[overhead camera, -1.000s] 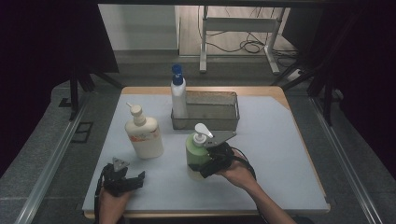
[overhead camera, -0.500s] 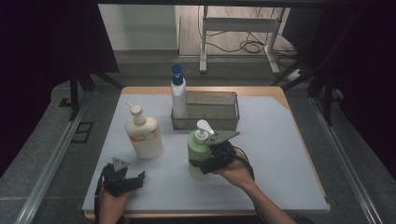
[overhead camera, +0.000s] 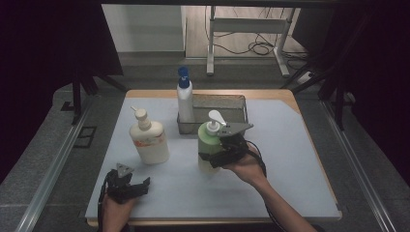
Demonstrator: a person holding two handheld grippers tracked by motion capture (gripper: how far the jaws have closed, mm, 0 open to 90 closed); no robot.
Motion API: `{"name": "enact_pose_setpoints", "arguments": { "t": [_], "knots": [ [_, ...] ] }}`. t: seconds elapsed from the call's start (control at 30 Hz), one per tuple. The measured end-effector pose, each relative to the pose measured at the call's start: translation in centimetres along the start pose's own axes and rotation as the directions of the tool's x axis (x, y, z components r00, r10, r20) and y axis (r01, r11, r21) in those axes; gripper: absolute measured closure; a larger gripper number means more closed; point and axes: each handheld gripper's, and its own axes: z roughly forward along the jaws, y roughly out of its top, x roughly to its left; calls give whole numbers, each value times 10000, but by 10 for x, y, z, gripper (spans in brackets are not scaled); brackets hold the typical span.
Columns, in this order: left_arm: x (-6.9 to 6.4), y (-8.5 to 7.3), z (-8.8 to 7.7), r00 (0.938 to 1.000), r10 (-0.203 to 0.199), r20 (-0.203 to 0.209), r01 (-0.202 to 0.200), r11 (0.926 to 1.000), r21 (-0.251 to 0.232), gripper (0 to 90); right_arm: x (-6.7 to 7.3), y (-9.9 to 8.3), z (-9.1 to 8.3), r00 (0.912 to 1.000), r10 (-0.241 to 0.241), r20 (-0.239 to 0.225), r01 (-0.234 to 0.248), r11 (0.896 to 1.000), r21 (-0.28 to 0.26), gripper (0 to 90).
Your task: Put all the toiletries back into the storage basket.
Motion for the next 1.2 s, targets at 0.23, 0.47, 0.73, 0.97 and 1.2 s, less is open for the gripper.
{"name": "enact_pose_setpoints", "arguments": {
  "t": [0.23, 0.47, 0.73, 0.97, 1.2],
  "knots": [
    [0, 0, 0, 10000, -1, 2, 1, 10000, 1, 116, -8, 14, 2, 9998, 58, 191, -57, 9999, -92, 123],
    [0, 0, 0, 10000, 21, 8, -21, 10000, 11, 116, -17, 29, 5, 9989, 94, 455, -86, 9998, -166, 123],
    [0, 0, 0, 10000, -6, 11, 6, 10000, 24, 116, -29, 42, 8, 9962, 202, 853, -183, 9996, -231, 123],
    [0, 0, 0, 10000, -8, 12, 8, 10000, 24, 116, -37, 52, 12, 9928, 255, 1172, -220, 9993, -309, 123],
    [0, 0, 0, 10000, -1, 13, 1, 10000, 26, 116, -47, 62, 14, 9880, 399, 1493, -347, 9987, -372, 123]
  ]
}}
